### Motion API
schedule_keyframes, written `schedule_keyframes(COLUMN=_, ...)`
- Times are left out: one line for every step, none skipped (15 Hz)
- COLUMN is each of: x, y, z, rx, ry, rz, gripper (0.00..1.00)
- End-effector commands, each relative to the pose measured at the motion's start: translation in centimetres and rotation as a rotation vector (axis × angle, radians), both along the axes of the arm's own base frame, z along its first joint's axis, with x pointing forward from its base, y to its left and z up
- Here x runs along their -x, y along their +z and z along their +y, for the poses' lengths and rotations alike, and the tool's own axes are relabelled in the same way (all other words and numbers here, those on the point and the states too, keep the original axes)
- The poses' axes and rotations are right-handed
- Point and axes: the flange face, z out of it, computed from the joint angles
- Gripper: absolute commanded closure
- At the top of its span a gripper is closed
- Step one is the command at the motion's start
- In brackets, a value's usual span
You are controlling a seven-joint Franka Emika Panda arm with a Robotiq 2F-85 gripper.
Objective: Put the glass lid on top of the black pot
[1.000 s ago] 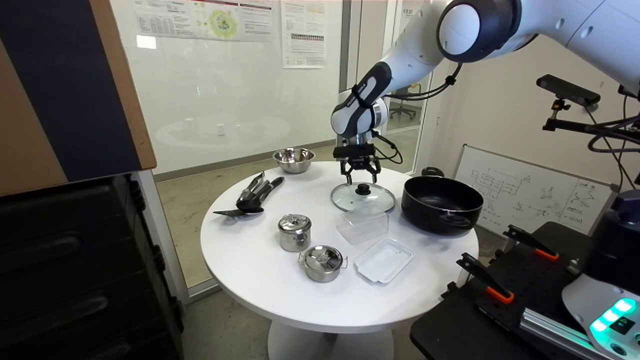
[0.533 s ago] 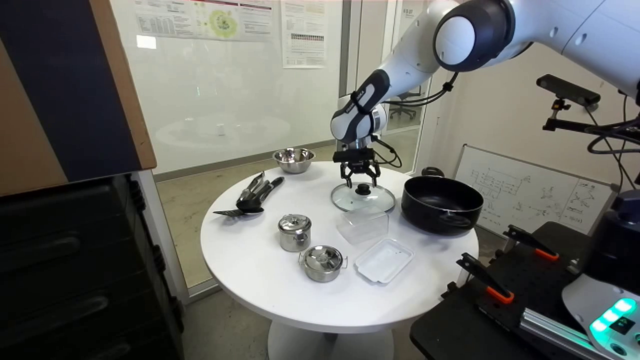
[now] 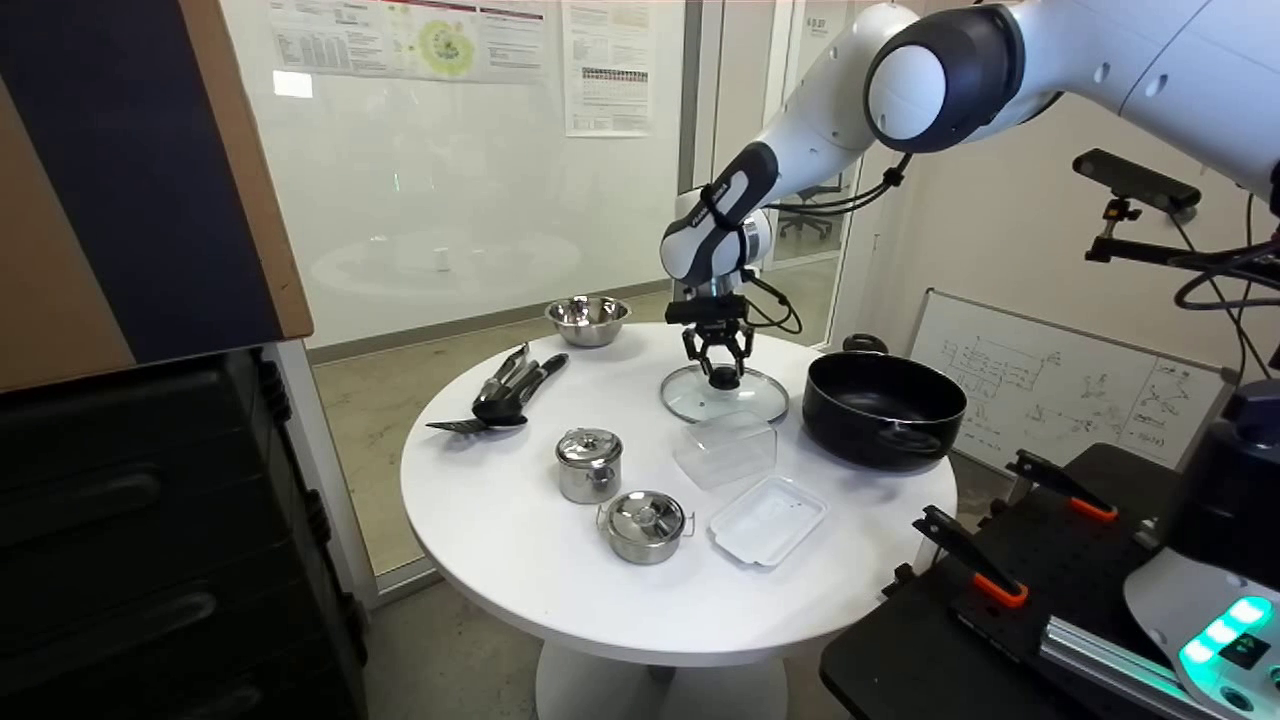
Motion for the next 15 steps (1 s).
schedule_keyframes(x=-0.4, y=-0.4, z=-0.1, rx=0.014, ry=-0.024, rz=0.007, gripper=0.73)
schedule_keyframes(x=-0.5, y=-0.2, z=-0.1, rx=0.013, ry=-0.026, rz=0.005, gripper=0.74)
schedule_keyframes(x=-0.5, y=-0.3, z=-0.2, rx=0.013, ry=-0.027, rz=0.006, gripper=0.74)
schedule_keyframes(x=-0.4, y=-0.1, z=-0.2, rx=0.009, ry=-0.032, rz=0.005, gripper=0.74)
schedule_keyframes(x=-0.4, y=0.1, z=-0.2, rx=0.001, ry=-0.034, rz=0.006, gripper=0.74)
schedule_keyframes(x=-0.5, y=0.6, z=-0.2, rx=-0.011, ry=-0.037, rz=0.004, gripper=0.74)
schedule_keyframes(x=-0.5, y=0.8, z=-0.1, rx=-0.018, ry=-0.04, rz=-0.001, gripper=0.74)
schedule_keyframes(x=-0.6, y=1.4, z=0.0, rx=-0.032, ry=-0.045, rz=-0.01, gripper=0.74)
schedule_keyframes(x=-0.7, y=1.9, z=0.0, rx=-0.041, ry=-0.049, rz=-0.014, gripper=0.74)
schedule_keyframes(x=-0.9, y=2.6, z=0.2, rx=-0.052, ry=-0.053, rz=-0.025, gripper=0.74)
schedule_keyframes(x=-1.0, y=3.4, z=0.4, rx=-0.059, ry=-0.055, rz=-0.034, gripper=0.74)
schedule_keyframes(x=-1.2, y=4.1, z=0.5, rx=-0.061, ry=-0.054, rz=-0.044, gripper=0.74)
schedule_keyframes(x=-1.4, y=4.8, z=0.7, rx=-0.062, ry=-0.052, rz=-0.054, gripper=0.74)
schedule_keyframes(x=-1.6, y=5.8, z=0.9, rx=-0.063, ry=-0.048, rz=-0.067, gripper=0.74)
schedule_keyframes(x=-1.8, y=6.7, z=1.0, rx=-0.064, ry=-0.045, rz=-0.079, gripper=0.74)
